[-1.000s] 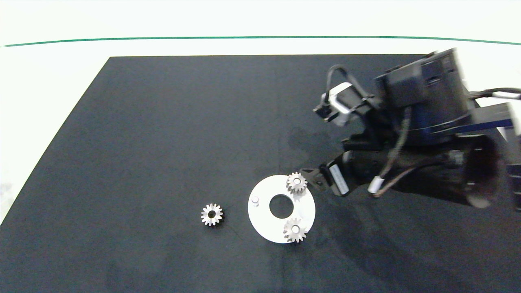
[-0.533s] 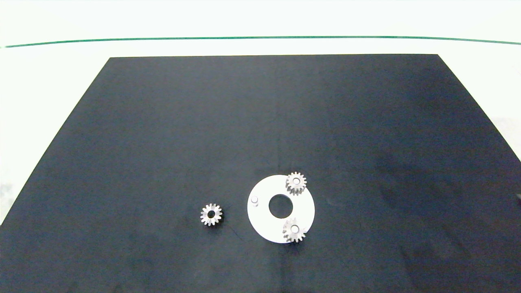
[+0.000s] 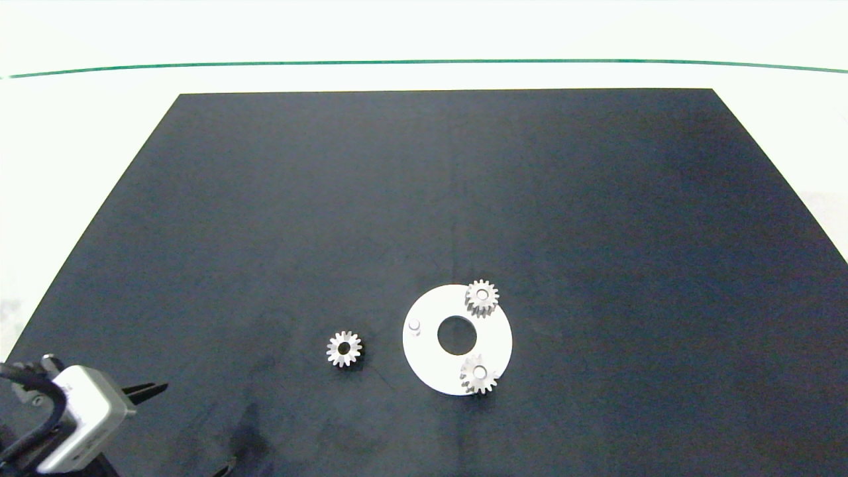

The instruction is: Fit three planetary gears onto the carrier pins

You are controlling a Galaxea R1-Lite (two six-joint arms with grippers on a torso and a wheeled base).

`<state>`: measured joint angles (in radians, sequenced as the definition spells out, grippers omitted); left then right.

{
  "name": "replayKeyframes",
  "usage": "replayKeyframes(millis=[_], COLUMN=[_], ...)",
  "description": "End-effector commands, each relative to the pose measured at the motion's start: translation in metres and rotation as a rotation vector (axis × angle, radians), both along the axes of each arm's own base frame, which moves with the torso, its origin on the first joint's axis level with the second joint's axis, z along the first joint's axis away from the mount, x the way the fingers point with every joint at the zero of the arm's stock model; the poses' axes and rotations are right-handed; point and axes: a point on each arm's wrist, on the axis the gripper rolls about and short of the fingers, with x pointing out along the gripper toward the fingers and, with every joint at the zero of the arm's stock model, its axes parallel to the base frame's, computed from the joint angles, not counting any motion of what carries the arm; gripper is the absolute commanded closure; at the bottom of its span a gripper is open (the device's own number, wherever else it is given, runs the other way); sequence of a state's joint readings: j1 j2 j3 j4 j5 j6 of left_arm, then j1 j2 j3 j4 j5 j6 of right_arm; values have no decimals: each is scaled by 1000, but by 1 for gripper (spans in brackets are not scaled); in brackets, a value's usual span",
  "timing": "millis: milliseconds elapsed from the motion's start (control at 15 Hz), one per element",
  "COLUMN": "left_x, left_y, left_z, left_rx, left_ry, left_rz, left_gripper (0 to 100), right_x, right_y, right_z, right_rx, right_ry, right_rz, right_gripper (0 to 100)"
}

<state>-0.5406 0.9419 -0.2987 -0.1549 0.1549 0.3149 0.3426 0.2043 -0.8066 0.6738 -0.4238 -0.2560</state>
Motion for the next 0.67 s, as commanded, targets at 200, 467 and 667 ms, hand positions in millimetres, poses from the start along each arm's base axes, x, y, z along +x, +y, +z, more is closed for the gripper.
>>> replayKeyframes(millis=[200,467,667], left_x=[28,45,54], left_y=[-31,-44,-59], left_z=[-16,-13,-12], left_rx=[45,24,20], left_ry=[67,-1,17], left_rz=[-87,-64,-96], left_gripper=[0,0,0], right_x=[-18,-18,-16], right_y=[9,9,10], right_z=[-10,-15,-19], right_rx=[8,7,6], right_ry=[-55,-52,-42], right_rz=[-58,-58,-56], right_gripper=[0,0,0])
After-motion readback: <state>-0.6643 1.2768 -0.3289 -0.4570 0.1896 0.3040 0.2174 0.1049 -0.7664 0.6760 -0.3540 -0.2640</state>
